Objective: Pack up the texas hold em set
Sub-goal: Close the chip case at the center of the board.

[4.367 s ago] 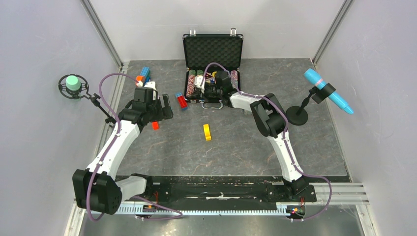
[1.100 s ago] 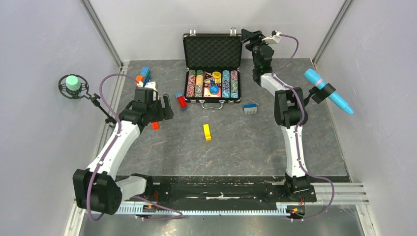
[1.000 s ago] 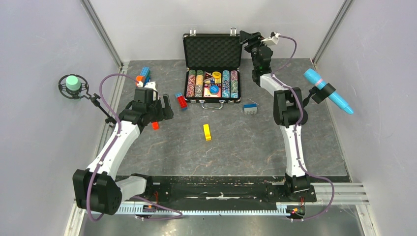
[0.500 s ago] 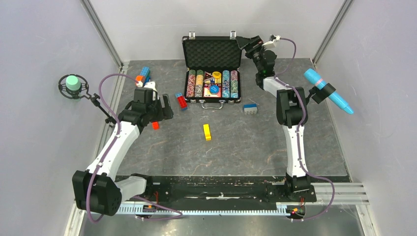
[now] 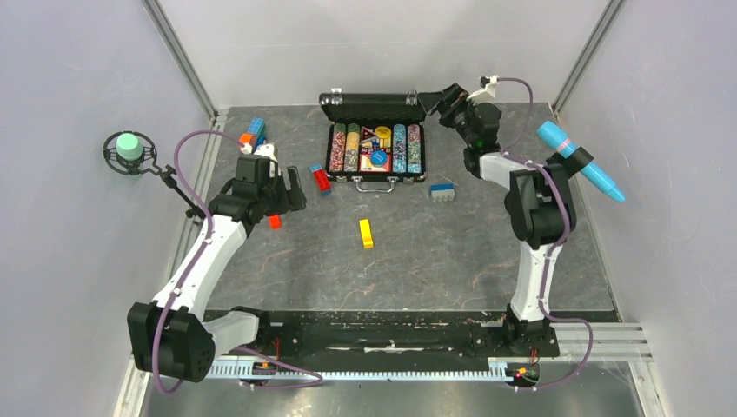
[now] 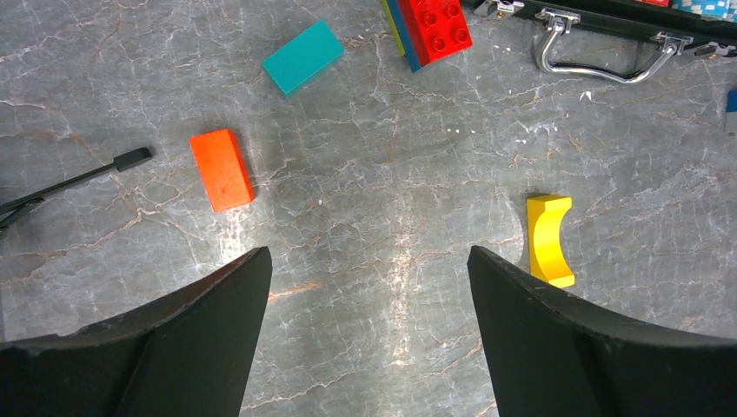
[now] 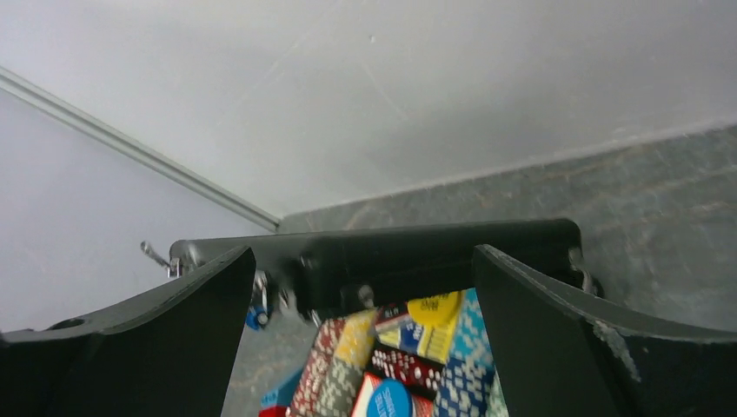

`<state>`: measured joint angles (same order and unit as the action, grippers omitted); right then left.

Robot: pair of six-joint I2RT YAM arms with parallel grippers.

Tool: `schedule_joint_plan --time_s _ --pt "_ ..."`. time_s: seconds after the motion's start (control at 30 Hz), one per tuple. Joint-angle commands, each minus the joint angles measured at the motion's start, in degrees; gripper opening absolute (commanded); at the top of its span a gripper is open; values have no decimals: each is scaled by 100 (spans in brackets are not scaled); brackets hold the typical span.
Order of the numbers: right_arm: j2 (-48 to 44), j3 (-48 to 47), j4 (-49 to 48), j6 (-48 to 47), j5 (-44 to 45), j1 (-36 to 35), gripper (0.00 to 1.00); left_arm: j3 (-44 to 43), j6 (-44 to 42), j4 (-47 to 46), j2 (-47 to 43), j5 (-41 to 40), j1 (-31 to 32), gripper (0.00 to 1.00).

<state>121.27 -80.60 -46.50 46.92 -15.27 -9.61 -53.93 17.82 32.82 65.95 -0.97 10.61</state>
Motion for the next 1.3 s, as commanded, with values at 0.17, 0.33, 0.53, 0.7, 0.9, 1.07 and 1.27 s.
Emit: schedule_joint_plan --time_s 0.17,0.33,0.53,0.7,0.9,1.07,1.27 --pt "-1659 666 1416 -1897 904 -151 98 -3 -12 -414 -251 71 -15 89" --pt "-1992 711 2452 -2424 1300 -164 98 -93 455 -724 -245 433 -6 88" --pt "-2280 803 3150 -3994 1042 -157 98 -473 970 -1240 195 719 143 87" --pt "-2272 1181 2710 -3477 147 62 98 -775 1435 -2039 897 802 473 86" --pt "-882 1306 -146 719 -2851 164 98 -1440 2003 -3247 2221 1580 547 86" --pt "-313 1641 -2106 2707 -3342 61 98 -1666 2045 -3670 2771 1785 545 91" --pt "-506 1900 -962 1872 -3241 -147 98 -1717 2078 -4000 3217 1879 540 99"
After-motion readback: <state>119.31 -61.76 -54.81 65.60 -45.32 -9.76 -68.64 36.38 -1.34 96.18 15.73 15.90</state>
